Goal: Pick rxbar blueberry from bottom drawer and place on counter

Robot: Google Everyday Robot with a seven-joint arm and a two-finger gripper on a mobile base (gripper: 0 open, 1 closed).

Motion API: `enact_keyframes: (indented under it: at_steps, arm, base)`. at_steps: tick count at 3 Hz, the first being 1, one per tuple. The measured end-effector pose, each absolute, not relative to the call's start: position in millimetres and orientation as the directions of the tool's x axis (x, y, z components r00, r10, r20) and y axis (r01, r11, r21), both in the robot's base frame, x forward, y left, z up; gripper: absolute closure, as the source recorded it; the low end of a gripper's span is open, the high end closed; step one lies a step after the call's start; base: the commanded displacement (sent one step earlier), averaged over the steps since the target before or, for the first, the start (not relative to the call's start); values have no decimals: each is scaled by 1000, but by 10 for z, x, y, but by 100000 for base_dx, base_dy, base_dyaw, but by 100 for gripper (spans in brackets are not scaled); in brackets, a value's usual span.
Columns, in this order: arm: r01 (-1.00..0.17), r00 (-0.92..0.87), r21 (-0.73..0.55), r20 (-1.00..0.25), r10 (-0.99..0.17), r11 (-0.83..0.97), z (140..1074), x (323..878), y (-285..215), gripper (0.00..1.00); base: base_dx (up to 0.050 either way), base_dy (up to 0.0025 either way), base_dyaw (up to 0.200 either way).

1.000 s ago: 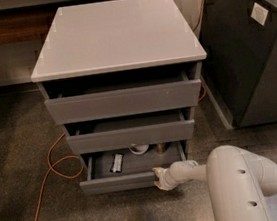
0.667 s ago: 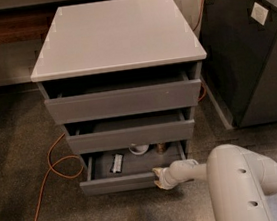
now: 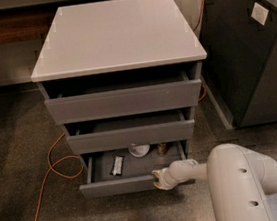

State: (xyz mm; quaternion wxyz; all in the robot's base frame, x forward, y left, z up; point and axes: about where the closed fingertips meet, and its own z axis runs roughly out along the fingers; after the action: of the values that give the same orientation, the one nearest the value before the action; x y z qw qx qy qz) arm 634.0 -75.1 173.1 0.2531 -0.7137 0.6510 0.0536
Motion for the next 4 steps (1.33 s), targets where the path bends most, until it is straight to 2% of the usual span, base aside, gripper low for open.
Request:
enact_keyframes:
  at_steps: [1,2,4]
  arm:
    - [-956,147,-292,-406,-902,-24,1739,6340,-751,83]
    - [-956,147,-292,-406,-902,-24,1742,6340,-751,52]
    - [-952,168,-305,-438,-883,-30,1800,6150,-672,5]
  base:
    - [0,0,0]
    - [0,0,0]
    - [0,0,0]
